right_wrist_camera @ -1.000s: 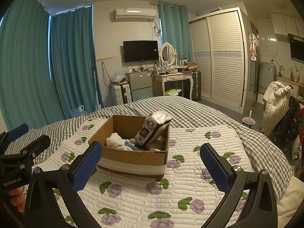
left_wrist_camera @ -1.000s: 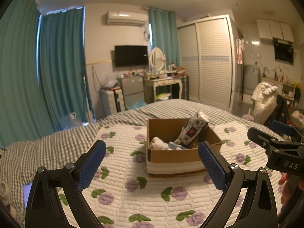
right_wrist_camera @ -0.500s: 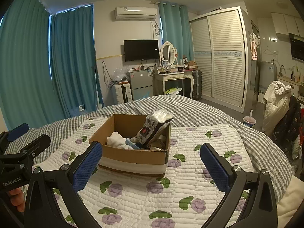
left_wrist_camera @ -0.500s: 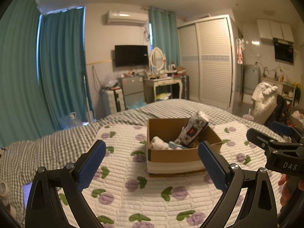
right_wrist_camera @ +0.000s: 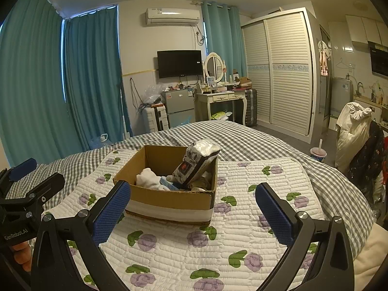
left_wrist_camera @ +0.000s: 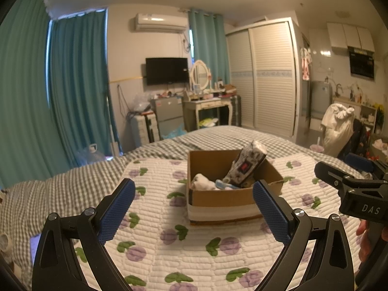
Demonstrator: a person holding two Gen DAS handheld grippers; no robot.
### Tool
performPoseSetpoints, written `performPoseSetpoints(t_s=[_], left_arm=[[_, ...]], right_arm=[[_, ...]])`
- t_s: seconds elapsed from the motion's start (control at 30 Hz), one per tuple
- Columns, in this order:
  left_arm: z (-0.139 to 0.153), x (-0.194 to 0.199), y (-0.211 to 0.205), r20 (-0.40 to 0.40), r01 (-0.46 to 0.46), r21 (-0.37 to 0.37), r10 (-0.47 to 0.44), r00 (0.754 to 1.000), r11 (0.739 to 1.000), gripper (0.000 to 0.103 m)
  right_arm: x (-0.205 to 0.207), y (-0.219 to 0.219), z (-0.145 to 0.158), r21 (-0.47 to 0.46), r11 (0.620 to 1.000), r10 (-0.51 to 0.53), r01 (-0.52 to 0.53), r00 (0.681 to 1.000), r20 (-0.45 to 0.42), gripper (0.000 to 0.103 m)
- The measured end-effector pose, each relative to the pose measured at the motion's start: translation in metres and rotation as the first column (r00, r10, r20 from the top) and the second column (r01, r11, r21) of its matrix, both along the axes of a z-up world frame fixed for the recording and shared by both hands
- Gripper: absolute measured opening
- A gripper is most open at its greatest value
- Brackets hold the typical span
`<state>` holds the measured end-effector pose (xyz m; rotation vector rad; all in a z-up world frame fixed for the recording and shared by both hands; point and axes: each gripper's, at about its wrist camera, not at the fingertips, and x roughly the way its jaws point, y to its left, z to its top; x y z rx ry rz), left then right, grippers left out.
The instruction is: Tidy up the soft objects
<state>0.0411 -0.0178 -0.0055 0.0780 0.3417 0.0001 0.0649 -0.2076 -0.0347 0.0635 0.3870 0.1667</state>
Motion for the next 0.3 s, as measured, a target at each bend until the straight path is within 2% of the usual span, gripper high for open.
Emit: performPoseSetpoints(t_s=[0.3], left_arm=[[-0.0009, -0.0011, 0.0003, 0.005, 0.01, 0.006, -0.01, 1.0, 1.0, 0.099]], right_arm=[[-0.0001, 0.0013, -0.0028, 0.002, 1.0, 0.002, -0.002, 1.0, -0.003, 0.103]])
